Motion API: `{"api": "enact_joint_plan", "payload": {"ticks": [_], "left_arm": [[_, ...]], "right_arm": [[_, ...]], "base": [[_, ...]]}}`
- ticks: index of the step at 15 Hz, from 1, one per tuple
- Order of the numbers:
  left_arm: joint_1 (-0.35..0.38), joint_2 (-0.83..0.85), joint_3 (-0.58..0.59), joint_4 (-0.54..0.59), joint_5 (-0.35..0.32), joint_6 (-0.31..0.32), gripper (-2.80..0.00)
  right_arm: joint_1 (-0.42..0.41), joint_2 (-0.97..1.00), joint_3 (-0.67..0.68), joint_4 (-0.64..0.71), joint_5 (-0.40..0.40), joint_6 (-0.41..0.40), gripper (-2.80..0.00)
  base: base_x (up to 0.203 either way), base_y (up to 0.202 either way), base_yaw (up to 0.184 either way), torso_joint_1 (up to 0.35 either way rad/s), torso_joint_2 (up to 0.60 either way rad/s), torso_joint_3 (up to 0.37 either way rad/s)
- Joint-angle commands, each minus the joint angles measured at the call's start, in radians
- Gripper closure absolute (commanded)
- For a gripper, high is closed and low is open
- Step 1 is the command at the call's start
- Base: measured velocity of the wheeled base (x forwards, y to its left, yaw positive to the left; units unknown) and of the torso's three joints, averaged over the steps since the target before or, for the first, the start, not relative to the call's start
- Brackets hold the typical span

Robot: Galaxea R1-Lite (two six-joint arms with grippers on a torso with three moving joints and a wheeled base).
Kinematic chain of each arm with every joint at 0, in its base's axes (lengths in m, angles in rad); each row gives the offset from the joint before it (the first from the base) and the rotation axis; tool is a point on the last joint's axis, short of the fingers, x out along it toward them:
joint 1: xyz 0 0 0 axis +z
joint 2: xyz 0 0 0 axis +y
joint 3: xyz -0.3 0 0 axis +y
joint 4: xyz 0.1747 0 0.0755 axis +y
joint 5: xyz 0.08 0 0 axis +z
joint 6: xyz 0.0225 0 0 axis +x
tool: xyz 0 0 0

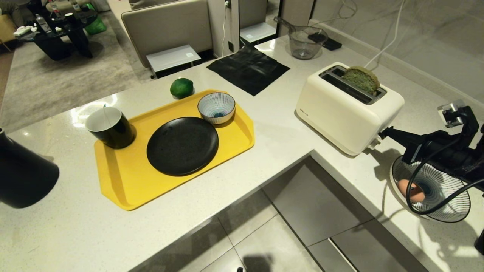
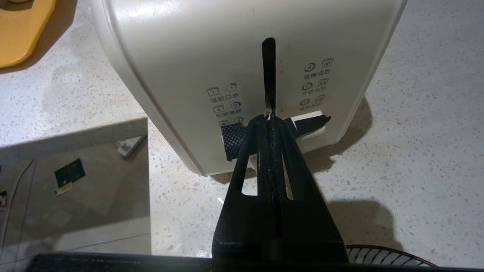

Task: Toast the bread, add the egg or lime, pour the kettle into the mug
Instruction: Use a bread toaster

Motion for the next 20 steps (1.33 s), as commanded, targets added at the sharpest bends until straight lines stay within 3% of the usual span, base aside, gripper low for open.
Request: {"api": "enact_joint_plan", "payload": {"ticks": [1,20], "left_arm": [[0.000,0.000,0.000,0.000,0.000,0.000,0.00],[0.000,0.000,0.000,0.000,0.000,0.000,0.00]], "right_arm": [[0.000,0.018,0.000,-0.004,0.003,-0.009,0.00],[0.020,0.040,0.000,-0.038,0.000,-0.006,0.00]], "base": [[0.000,0.000,0.000,0.000,0.00,0.000],[0.000,0.000,0.000,0.000,0.00,0.000]]}}
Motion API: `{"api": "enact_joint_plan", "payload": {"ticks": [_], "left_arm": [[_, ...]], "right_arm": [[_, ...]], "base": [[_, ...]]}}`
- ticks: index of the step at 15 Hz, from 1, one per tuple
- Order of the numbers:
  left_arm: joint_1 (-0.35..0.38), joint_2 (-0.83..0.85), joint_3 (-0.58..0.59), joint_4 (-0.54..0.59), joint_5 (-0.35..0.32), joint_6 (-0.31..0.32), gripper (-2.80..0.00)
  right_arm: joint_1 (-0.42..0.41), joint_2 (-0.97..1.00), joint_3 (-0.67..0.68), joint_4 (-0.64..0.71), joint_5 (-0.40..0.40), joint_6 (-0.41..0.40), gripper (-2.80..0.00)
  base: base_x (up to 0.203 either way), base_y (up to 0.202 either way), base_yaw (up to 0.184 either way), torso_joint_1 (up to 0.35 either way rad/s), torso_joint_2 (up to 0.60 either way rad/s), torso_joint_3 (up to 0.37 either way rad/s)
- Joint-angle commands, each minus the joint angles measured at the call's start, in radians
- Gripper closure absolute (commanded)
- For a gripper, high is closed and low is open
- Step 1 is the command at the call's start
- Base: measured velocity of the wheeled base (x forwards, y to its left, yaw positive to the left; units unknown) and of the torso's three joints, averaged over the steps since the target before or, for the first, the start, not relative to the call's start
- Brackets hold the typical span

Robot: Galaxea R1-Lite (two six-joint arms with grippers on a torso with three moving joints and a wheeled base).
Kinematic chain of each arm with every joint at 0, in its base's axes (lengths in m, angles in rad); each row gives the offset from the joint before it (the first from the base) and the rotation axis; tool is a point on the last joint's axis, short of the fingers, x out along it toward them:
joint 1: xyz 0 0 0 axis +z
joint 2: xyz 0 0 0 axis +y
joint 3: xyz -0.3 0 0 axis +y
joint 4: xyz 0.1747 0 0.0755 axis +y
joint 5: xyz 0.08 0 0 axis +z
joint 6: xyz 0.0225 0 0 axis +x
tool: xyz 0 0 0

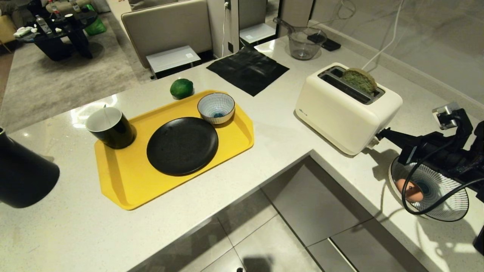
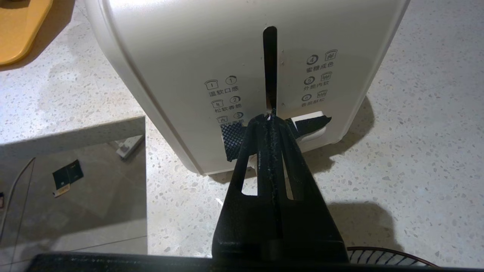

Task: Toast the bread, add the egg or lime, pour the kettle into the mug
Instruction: Use a bread toaster

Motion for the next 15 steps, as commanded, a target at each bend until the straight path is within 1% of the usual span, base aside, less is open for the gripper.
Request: {"api": "enact_joint_plan", "payload": {"ticks": [1,15], "left_arm": [[0.000,0.000,0.000,0.000,0.000,0.000,0.00],[0.000,0.000,0.000,0.000,0.000,0.000,0.00]], "right_arm": [[-0.001,0.003,0.000,-0.005,0.004,-0.001,0.00],[-0.001,0.011,-0.003,-0.003,0.003,0.002,0.00]], "base": [[0.000,0.000,0.000,0.000,0.00,0.000],[0.000,0.000,0.000,0.000,0.00,0.000]]}}
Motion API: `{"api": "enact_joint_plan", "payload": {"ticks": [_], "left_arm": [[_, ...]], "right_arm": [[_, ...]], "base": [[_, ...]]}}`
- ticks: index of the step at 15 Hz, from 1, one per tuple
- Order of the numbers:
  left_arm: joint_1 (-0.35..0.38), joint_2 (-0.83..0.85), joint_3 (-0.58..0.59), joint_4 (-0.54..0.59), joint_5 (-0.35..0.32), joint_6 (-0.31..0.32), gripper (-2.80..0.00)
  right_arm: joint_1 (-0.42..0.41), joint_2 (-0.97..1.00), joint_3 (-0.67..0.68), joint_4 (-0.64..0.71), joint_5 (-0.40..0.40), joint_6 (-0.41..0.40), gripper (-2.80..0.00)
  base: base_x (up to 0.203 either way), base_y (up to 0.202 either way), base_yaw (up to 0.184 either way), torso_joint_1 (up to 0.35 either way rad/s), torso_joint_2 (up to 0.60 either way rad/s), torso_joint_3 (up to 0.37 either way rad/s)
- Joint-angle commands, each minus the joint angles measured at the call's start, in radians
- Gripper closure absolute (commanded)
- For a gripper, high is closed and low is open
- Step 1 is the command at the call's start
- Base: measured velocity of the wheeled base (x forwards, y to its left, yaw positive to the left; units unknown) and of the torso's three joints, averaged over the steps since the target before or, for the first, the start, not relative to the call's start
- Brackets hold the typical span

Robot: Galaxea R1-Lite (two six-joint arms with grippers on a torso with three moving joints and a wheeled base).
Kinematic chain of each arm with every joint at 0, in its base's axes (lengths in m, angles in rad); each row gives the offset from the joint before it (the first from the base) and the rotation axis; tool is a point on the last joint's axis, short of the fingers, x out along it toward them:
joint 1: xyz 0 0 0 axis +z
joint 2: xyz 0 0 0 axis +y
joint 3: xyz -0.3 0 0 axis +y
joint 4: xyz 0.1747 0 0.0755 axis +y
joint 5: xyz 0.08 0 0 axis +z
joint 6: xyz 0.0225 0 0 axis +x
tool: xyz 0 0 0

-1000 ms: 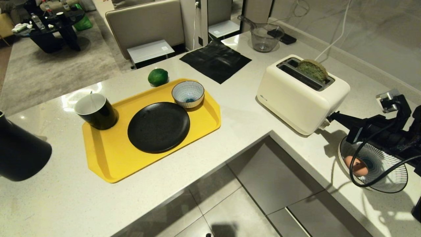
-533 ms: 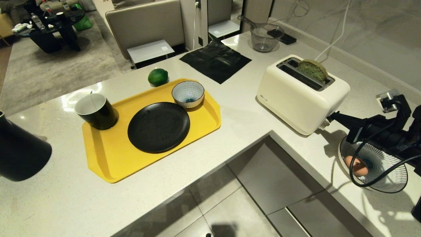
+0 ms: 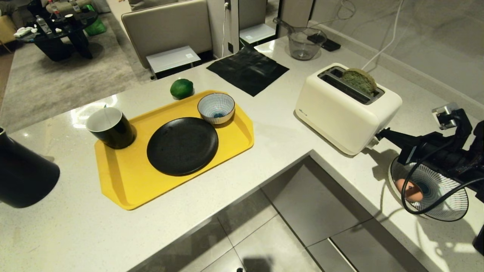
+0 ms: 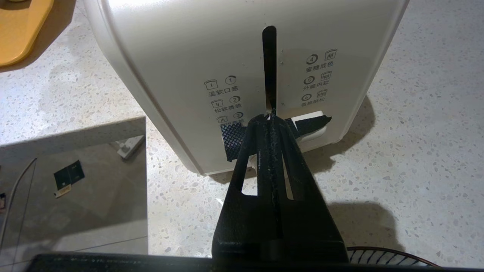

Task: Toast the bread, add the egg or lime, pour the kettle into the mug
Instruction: Use a bread toaster

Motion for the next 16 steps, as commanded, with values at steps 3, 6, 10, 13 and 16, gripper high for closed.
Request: {"api": "enact_joint_plan", "payload": {"ticks": [3,6,10,13,16], "left_arm": [[0.000,0.000,0.000,0.000,0.000,0.000,0.00],[0.000,0.000,0.000,0.000,0.000,0.000,0.00],[0.000,0.000,0.000,0.000,0.000,0.000,0.00],[0.000,0.000,0.000,0.000,0.000,0.000,0.00],[0.000,0.000,0.000,0.000,0.000,0.000,0.00]], "right_arm": [[0.000,0.005,-0.001,-0.005,0.003,-0.001,0.00],[0.000,0.004,-0.006,-0.005,0.003,-0.001,0.00],[0.000,0.001,-0.012,-0.005,0.003,-0.001,0.00],[0.000,-0.014,-0.015,-0.006,0.004,-0.002,0.00],[0.000,-0.045,-0.016,-0.004,0.003,-0.001,0.00]], "base": [[0.000,0.000,0.000,0.000,0.00,0.000],[0.000,0.000,0.000,0.000,0.00,0.000],[0.000,0.000,0.000,0.000,0.00,0.000],[0.000,0.000,0.000,0.000,0.00,0.000],[0.000,0.000,0.000,0.000,0.00,0.000]]}}
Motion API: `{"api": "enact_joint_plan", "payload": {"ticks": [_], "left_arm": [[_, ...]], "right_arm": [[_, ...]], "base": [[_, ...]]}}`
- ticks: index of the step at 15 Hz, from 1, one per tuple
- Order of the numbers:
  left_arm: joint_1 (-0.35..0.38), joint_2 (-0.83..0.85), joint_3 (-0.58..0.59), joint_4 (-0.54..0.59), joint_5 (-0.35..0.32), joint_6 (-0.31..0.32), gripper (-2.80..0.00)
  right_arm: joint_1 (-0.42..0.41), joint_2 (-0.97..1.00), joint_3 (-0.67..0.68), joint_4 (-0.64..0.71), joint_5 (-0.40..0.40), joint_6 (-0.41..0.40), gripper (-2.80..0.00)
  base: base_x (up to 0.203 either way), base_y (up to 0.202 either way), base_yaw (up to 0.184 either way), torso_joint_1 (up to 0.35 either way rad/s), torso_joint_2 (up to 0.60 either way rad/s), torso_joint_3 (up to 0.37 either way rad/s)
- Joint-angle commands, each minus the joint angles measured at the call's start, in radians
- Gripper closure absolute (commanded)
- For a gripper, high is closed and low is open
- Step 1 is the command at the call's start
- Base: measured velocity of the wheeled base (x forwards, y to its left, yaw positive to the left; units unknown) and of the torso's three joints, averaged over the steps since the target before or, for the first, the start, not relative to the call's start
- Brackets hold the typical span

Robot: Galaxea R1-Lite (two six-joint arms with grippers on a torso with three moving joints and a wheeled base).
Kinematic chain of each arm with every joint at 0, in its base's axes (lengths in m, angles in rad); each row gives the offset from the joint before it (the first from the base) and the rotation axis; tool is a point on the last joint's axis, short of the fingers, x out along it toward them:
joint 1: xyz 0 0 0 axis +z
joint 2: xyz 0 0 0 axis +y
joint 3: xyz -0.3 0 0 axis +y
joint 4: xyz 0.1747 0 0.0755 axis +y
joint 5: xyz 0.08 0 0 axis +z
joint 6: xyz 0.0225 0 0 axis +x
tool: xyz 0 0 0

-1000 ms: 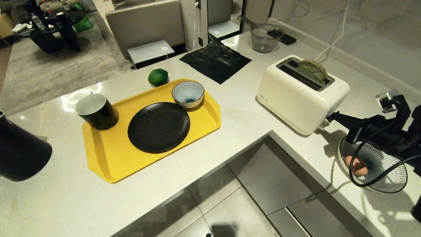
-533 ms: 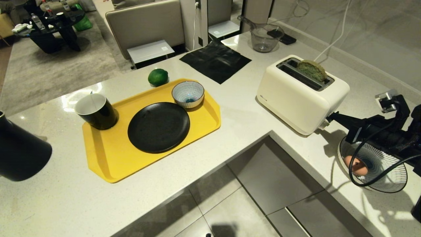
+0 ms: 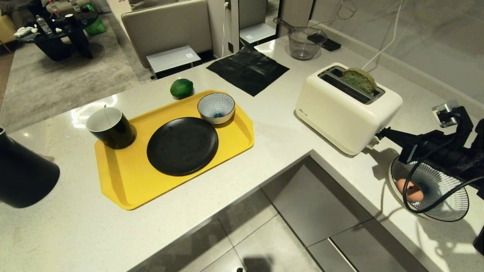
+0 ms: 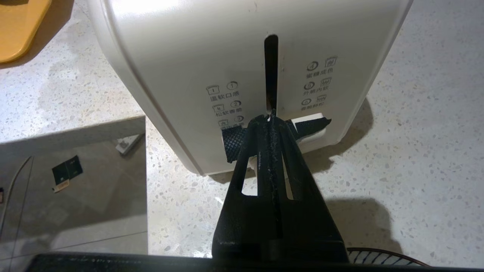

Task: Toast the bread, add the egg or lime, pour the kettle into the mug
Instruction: Use a bread toaster

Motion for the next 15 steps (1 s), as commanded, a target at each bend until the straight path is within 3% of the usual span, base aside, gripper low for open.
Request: {"api": "enact_joint_plan", "payload": {"ticks": [1,15], "left_arm": [[0.000,0.000,0.000,0.000,0.001,0.000,0.00],[0.000,0.000,0.000,0.000,0.001,0.000,0.00]], "right_arm": [[0.000,-0.036,-0.002,-0.009,0.002,0.002,0.00],[-0.006,-0.290,-0.032,0.030,-0.040,0.017,0.00]], "base": [[0.000,0.000,0.000,0.000,0.00,0.000],[0.000,0.000,0.000,0.000,0.00,0.000]]}}
